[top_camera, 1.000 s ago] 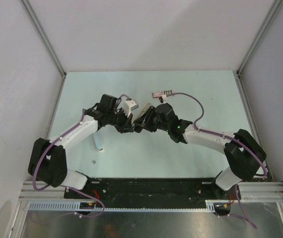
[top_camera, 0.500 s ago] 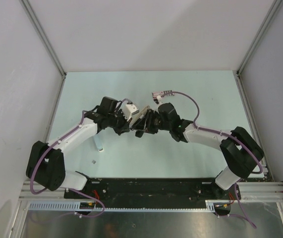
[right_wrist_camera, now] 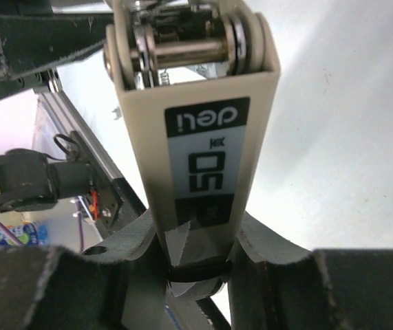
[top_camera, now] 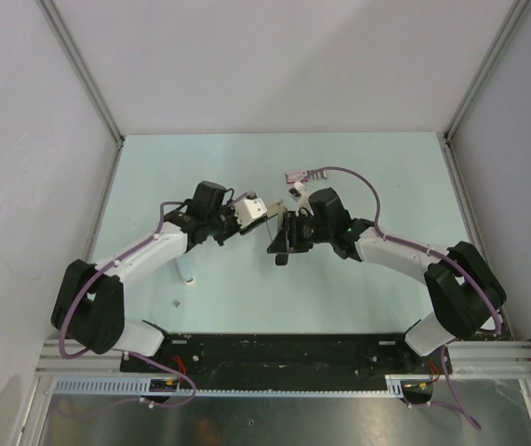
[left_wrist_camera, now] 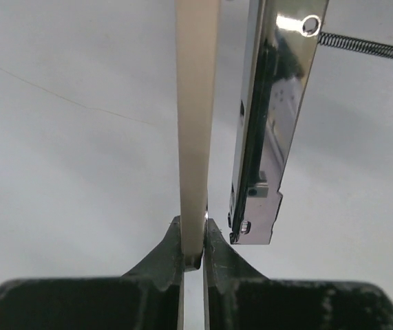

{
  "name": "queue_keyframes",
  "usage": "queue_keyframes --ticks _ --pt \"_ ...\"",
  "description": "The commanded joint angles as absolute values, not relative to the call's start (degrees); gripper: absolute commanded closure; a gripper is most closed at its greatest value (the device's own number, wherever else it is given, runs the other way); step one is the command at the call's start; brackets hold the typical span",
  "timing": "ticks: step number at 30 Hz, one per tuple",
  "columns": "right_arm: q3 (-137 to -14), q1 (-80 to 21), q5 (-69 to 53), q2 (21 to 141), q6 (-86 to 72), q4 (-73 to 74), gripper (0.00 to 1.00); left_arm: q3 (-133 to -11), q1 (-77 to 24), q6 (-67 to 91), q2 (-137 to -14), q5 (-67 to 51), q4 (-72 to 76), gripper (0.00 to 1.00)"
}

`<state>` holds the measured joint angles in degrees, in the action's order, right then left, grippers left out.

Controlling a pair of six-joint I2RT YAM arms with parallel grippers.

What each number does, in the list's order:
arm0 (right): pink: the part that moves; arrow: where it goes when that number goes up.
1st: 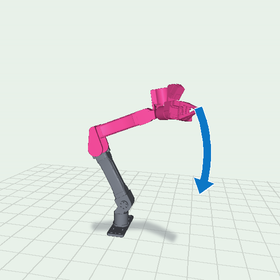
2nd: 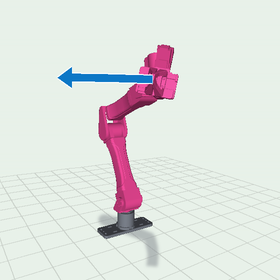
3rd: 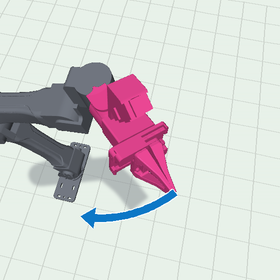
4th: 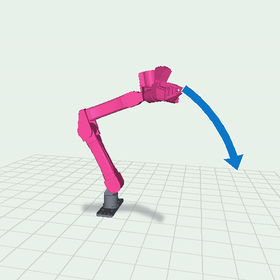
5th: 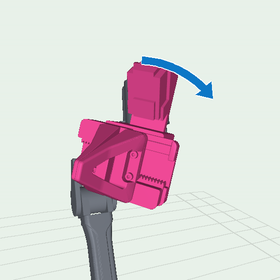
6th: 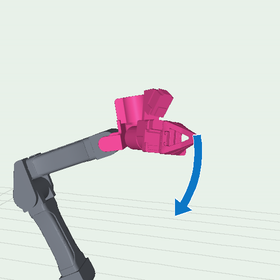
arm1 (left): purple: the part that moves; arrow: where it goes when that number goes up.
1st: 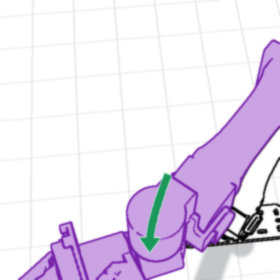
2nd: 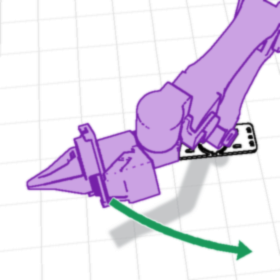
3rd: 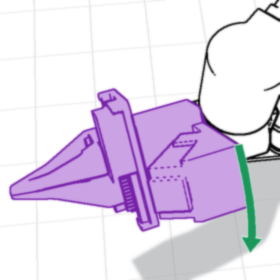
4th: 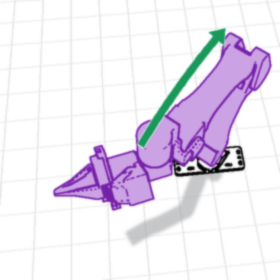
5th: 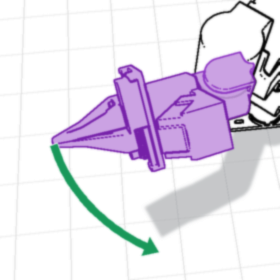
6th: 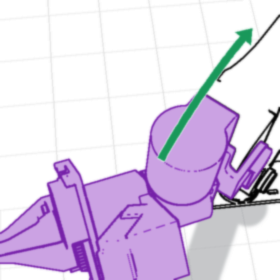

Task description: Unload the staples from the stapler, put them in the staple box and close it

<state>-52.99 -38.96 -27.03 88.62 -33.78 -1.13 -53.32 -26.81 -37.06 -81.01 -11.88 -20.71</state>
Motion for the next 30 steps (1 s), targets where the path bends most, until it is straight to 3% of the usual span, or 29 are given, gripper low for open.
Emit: queue_keyframes --ticks 1,15,30 --pt "-52.9 -38.16 -25.13 85.55 -25.38 7.13 1.0 -50.54 -26.06 -44.12 -80.8 3.27 -12.07 1.0" --pt "-52.82 -39.64 -20.72 84.13 -20.2 12.13 1.0 -35.23 -29.2 -63.38 -81.13 15.28 11.99 1.0" --pt "-52.9 -39.7 -21.19 84.78 -20.38 11.97 1.0 -26.48 -31.1 -74.04 -81.63 18.65 27.22 1.0"
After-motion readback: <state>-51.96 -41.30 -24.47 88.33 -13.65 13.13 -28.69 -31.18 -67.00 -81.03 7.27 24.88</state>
